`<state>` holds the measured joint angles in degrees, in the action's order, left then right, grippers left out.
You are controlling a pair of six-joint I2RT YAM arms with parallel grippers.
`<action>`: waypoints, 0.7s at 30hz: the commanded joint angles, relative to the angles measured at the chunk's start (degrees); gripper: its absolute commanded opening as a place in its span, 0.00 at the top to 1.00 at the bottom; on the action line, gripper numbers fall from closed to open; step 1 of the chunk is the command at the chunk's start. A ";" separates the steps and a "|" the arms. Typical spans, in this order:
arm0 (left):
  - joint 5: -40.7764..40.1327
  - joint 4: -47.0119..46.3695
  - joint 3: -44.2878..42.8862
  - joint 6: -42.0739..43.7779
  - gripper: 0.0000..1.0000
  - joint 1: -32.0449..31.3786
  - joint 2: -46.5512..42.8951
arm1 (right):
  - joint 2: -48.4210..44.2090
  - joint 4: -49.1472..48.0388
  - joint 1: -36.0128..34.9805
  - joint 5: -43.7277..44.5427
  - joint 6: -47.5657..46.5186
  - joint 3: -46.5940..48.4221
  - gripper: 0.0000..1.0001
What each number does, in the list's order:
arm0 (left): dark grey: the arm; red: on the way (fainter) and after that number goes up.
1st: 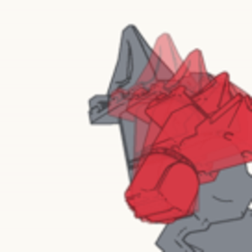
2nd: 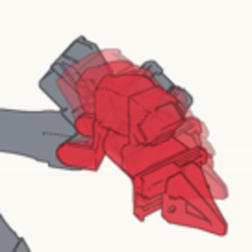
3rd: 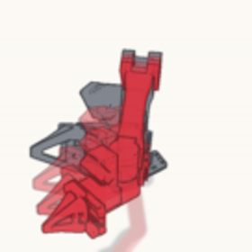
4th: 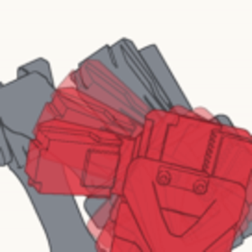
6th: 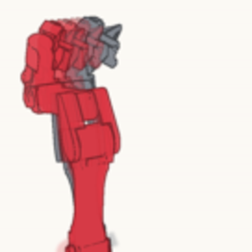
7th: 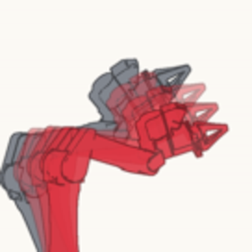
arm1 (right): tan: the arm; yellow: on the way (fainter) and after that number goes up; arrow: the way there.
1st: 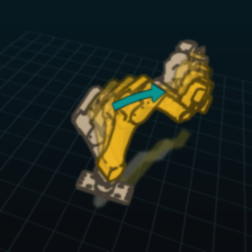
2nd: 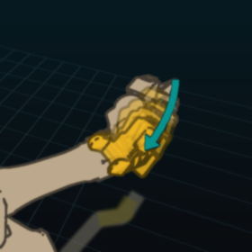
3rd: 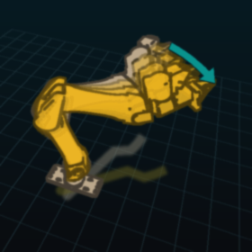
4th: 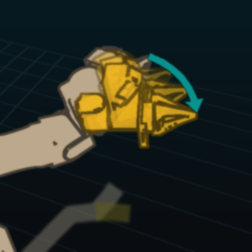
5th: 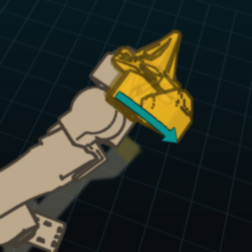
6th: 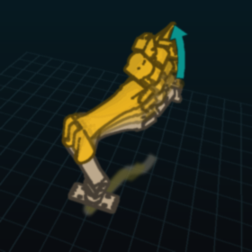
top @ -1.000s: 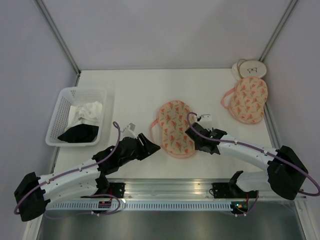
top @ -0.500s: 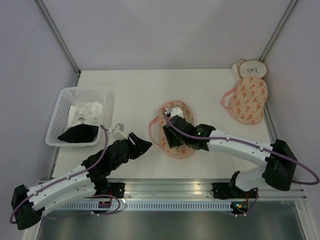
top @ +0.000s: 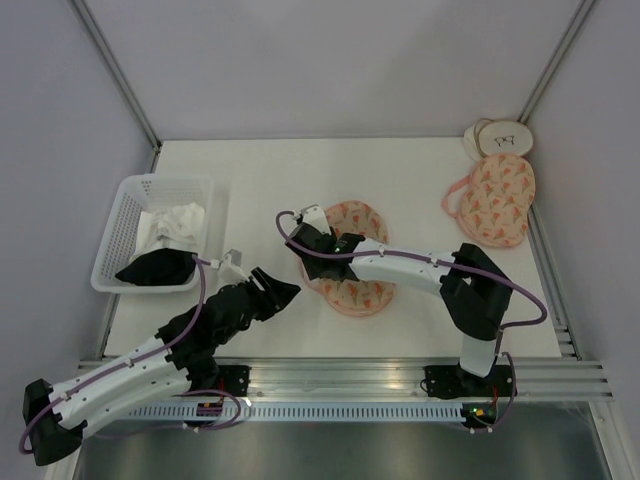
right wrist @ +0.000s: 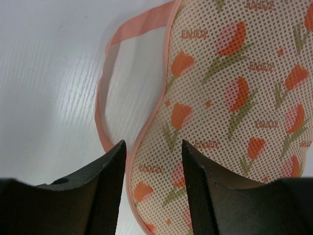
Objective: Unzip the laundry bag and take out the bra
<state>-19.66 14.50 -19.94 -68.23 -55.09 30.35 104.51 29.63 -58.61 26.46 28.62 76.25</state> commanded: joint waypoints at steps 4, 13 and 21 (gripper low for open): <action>-0.73 0.09 1.57 -0.06 0.40 -0.10 -1.17 | 6.31 3.94 -0.54 8.85 2.40 7.33 0.46; -1.08 0.79 3.51 -0.68 0.40 -0.10 -5.30 | 13.96 7.90 -0.54 10.98 4.60 12.43 0.70; -1.35 2.37 4.39 -1.03 0.41 -0.02 -8.20 | 7.22 4.75 -0.98 8.71 3.64 9.01 1.00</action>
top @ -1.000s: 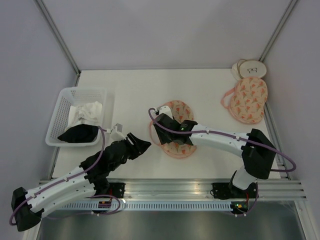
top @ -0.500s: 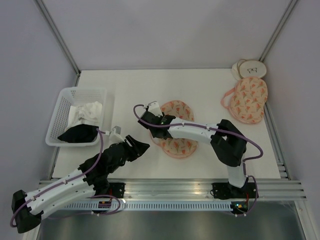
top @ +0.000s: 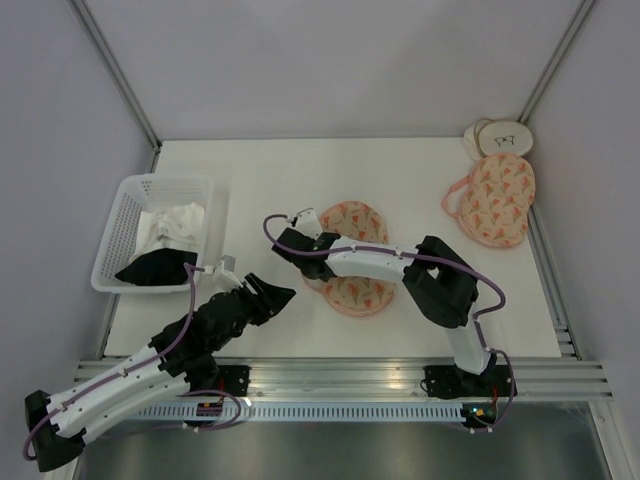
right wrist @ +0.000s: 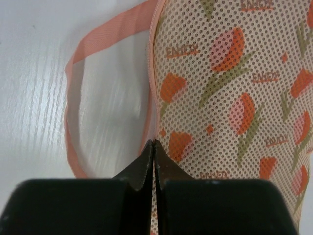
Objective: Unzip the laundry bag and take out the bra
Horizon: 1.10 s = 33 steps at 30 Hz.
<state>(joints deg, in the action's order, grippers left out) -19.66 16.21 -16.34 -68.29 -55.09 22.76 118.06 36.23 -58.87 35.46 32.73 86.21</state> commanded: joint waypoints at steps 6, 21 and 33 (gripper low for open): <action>-1.52 0.49 -0.18 -0.18 0.41 -0.10 0.70 | -19.08 -2.75 -0.46 -0.23 -0.66 -5.88 1.00; 3.13 -8.64 -8.44 8.33 0.41 -0.02 17.98 | -34.74 15.46 31.67 19.91 9.19 -23.62 0.86; 6.57 -22.34 -21.89 22.76 0.41 -0.02 45.07 | -56.53 -6.77 34.79 -13.47 -3.98 -37.51 0.02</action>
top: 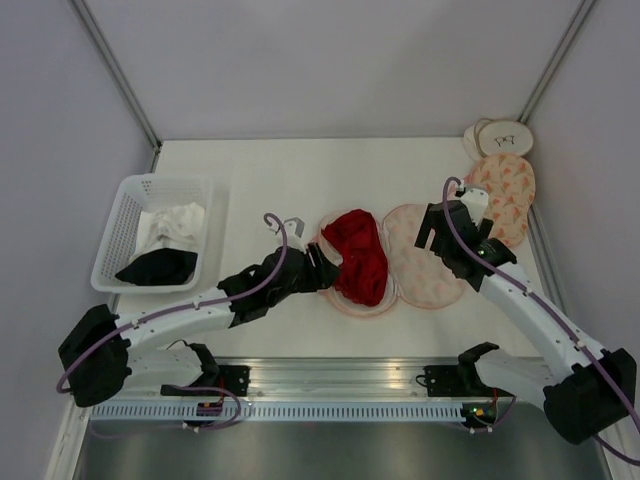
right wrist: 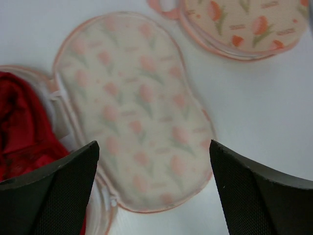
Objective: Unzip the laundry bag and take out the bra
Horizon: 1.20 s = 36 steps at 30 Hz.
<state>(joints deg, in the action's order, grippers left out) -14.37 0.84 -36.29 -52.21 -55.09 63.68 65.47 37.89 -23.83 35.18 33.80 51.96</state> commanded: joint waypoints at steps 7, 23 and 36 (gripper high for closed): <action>-1.98 -5.93 -7.91 6.94 0.42 0.60 17.96 | -5.18 -11.43 -0.33 -20.58 -6.12 -8.63 0.02; 4.61 -18.06 -10.20 9.84 0.43 5.43 33.61 | -8.08 -12.84 -0.33 -24.45 -6.03 -12.94 0.02; 22.71 -28.54 -13.43 7.47 0.46 6.31 35.36 | -6.24 -13.72 -0.33 -24.63 -6.38 -13.21 0.02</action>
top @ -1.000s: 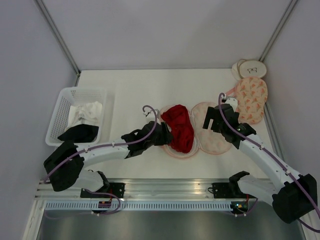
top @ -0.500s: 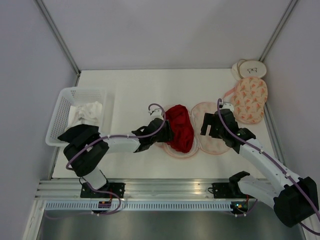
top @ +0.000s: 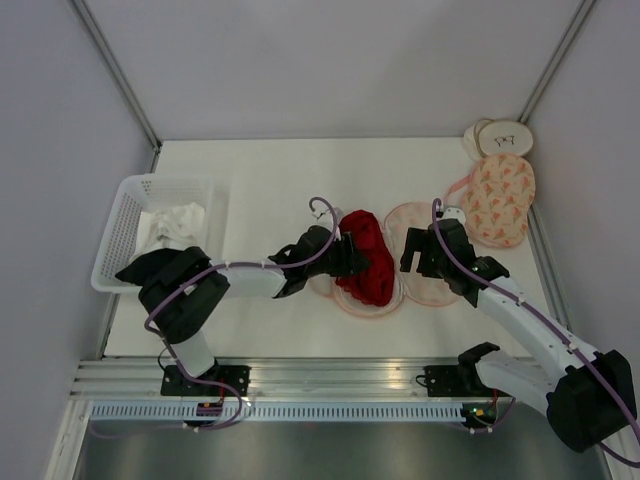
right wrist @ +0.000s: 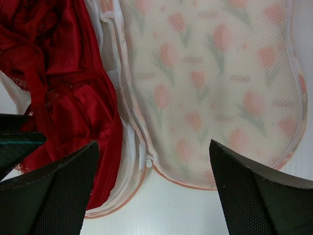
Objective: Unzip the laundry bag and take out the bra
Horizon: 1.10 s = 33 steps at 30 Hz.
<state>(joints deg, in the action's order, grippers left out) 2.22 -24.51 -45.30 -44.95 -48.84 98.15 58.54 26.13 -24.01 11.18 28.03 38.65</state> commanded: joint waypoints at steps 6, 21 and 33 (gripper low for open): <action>6.58 3.50 -9.62 0.30 0.48 0.06 6.35 | 0.52 -1.08 -0.16 -0.37 -0.70 0.72 0.02; 0.33 14.32 -14.73 0.56 0.75 0.15 9.17 | -1.15 -0.82 -0.16 0.51 -0.08 -0.07 0.05; -0.19 15.53 -13.76 4.33 0.98 1.11 -0.66 | -2.73 -1.08 -0.16 0.16 -0.08 -1.04 0.08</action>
<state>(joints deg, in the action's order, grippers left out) 3.92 -8.93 -58.72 -44.53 -48.42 105.89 57.49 26.11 -24.01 10.85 28.05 37.74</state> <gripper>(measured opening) 0.025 0.916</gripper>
